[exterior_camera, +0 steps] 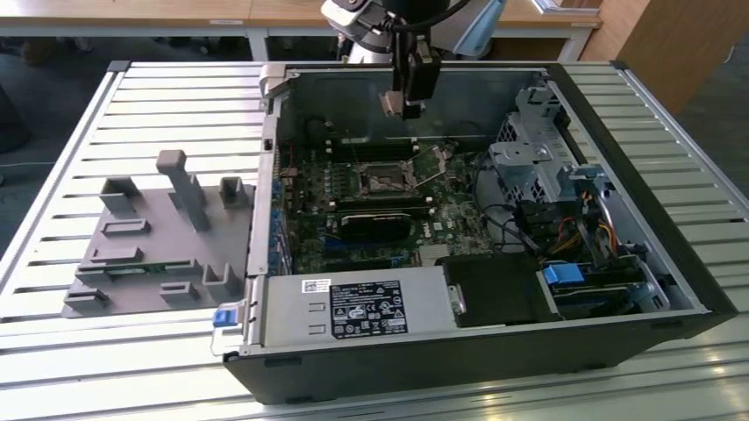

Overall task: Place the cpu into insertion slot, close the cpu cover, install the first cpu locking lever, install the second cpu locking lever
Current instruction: 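Place the cpu into insertion slot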

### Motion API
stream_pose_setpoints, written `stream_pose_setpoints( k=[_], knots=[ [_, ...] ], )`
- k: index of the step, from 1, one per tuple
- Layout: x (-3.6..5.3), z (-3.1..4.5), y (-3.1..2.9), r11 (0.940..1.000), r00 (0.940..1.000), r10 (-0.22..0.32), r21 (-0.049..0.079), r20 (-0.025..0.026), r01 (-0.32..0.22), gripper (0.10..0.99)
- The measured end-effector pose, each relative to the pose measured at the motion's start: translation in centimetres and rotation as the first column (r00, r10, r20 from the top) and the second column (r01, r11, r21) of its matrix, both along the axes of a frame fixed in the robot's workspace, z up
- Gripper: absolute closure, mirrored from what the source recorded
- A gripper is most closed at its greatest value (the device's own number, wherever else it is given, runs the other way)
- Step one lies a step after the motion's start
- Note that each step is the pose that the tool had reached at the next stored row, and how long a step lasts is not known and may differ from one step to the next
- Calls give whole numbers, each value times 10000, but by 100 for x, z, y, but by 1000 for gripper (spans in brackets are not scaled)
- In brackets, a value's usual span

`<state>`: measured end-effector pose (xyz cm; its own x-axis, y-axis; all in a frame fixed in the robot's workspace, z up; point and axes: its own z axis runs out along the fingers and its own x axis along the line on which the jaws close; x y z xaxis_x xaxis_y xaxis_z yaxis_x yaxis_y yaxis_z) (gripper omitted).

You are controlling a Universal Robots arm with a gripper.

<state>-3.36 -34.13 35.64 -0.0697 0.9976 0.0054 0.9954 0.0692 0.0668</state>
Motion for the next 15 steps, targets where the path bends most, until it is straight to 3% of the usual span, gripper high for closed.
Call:
stream_pose_setpoints(
  k=[15],
  knots=[
    [0,-153,67,10000,10000,-95,0,0,95,541]
  ],
)
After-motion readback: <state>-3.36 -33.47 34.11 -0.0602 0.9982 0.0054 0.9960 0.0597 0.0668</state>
